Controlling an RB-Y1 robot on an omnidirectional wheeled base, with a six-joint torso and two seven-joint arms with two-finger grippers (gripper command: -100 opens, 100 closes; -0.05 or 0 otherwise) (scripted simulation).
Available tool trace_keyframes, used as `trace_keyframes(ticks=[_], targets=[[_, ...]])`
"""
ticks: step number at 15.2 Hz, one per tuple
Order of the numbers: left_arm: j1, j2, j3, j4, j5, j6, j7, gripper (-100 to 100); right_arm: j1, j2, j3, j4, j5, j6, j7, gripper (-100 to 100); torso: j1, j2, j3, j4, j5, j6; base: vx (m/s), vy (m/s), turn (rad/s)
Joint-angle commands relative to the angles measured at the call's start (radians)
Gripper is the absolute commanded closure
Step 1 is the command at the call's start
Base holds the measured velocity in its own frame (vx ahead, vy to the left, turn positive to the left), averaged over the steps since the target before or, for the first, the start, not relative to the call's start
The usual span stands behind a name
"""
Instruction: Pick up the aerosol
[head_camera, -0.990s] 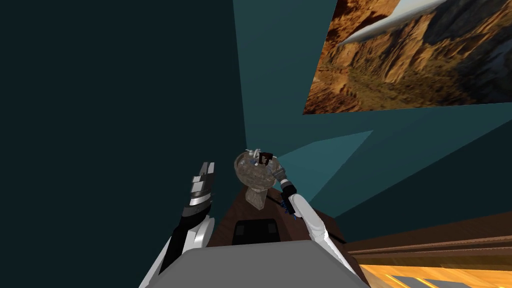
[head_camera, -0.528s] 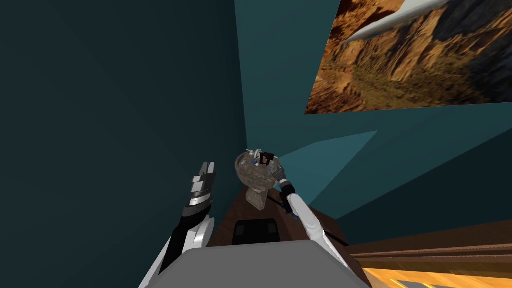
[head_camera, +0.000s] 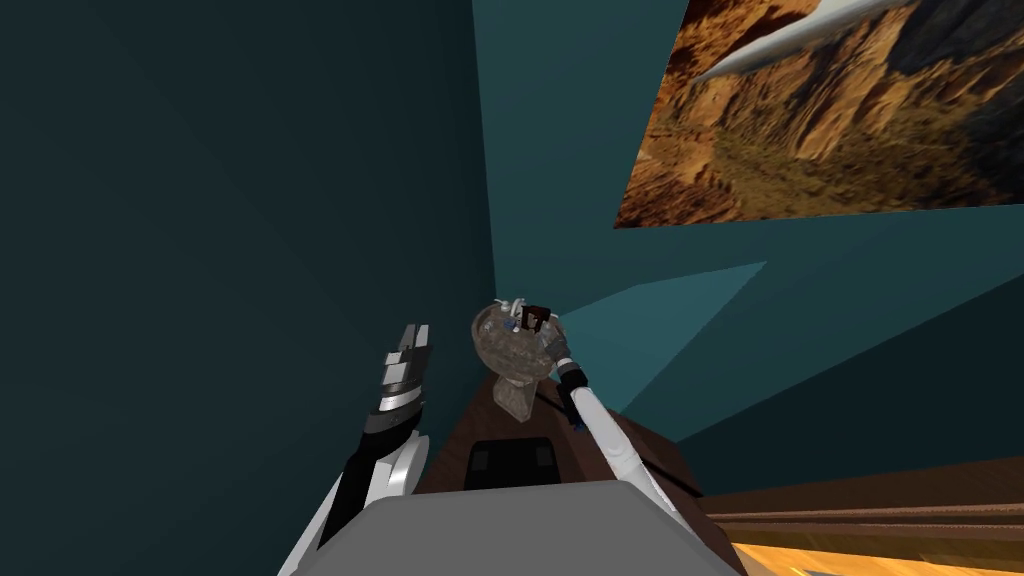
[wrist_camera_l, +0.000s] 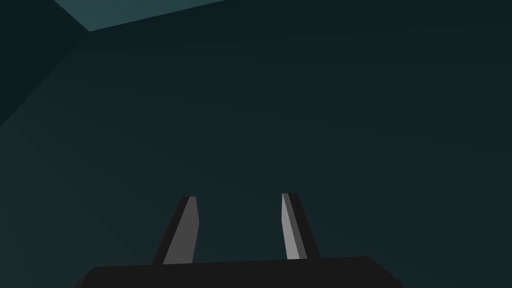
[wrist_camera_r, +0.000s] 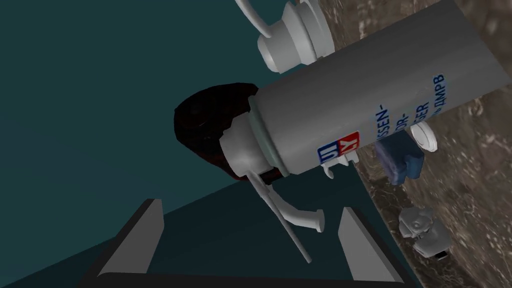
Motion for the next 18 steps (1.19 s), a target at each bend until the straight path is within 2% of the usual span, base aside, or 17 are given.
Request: trace_keyframes(ticks=[1,5,9,12,13,14,18], targets=[[0.0,0.0,0.0,0.0,0.0,0.0,0.0,0,-0.005,0.001,0.005,0.01,0.038,0.013,0.014,-100,0.0,0.0,0.0,0.0,0.0,0.0,0.013,0.016,0.013],[0.0,0.0,0.0,0.0,0.0,0.0,0.0,0,-0.019,0.008,0.019,0.036,0.125,0.043,0.053,-100,0.0,0.0,0.0,0.0,0.0,0.0,0.012,0.017,0.014],[0.0,0.0,0.0,0.0,0.0,0.0,0.0,0,-0.027,0.011,0.025,0.049,0.174,0.058,0.073,-100,0.0,0.0,0.0,0.0,0.0,0.0,0.01,0.014,0.011],[0.0,0.0,0.0,0.0,0.0,0.0,0.0,0,-0.04,0.0,-0.005,0.039,0.136,0.014,0.075,-100,0.0,-0.001,-0.001,0.0,0.0,0.0,0.057,0.027,-0.048],[0.0,0.0,0.0,0.0,0.0,0.0,0.0,0,-0.033,0.007,0.006,0.04,0.146,0.032,0.075,-100,0.001,-0.004,-0.002,-0.001,0.0,0.0,0.071,0.038,-0.047],[0.0,0.0,0.0,0.0,0.0,0.0,0.0,0,-0.034,0.006,0.004,0.04,0.144,0.026,0.076,100,0.001,-0.004,-0.002,-0.001,0.0,0.0,0.023,0.013,-0.002],[0.0,0.0,0.0,0.0,0.0,0.0,0.0,0,-0.034,0.006,0.003,0.04,0.145,0.027,0.077,100,-0.001,0.0,0.0,0.0,0.0,0.0,0.004,0.002,-0.001]])
